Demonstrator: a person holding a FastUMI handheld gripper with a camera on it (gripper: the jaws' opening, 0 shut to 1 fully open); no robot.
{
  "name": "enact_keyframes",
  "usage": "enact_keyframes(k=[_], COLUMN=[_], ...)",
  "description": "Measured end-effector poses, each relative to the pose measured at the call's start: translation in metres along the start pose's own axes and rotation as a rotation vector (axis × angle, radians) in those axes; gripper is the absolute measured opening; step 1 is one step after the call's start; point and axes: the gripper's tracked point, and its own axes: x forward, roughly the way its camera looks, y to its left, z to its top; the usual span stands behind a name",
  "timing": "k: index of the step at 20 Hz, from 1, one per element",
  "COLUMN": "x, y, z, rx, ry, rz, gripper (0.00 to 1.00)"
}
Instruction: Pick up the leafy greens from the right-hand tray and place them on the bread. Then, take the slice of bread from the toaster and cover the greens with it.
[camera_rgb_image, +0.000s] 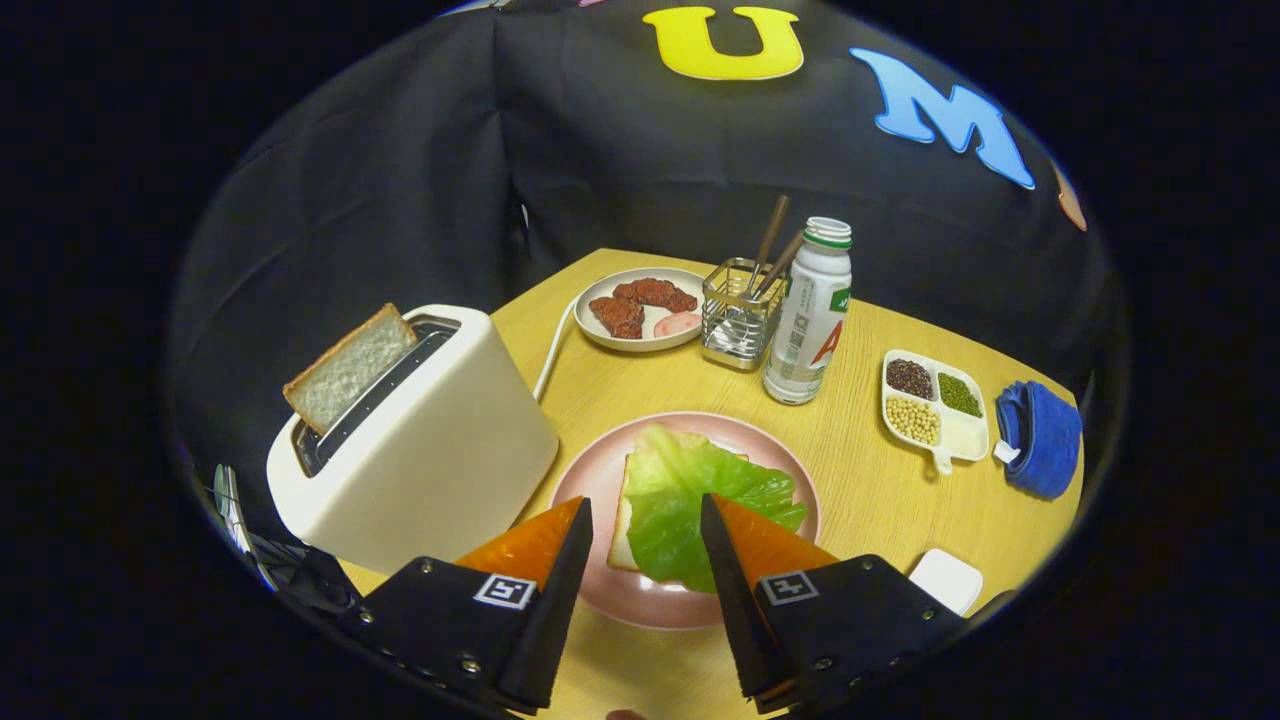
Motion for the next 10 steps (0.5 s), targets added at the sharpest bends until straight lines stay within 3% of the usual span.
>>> enact_keyframes(k=[4, 10], x=[-0.028, -0.067], y=[0.026, 0.088], z=[0.003, 0.008], rx=[-0.012, -0.044], ry=[-0.138, -0.323], rz=[-0.019, 0.037], gripper=[0.67, 0.67])
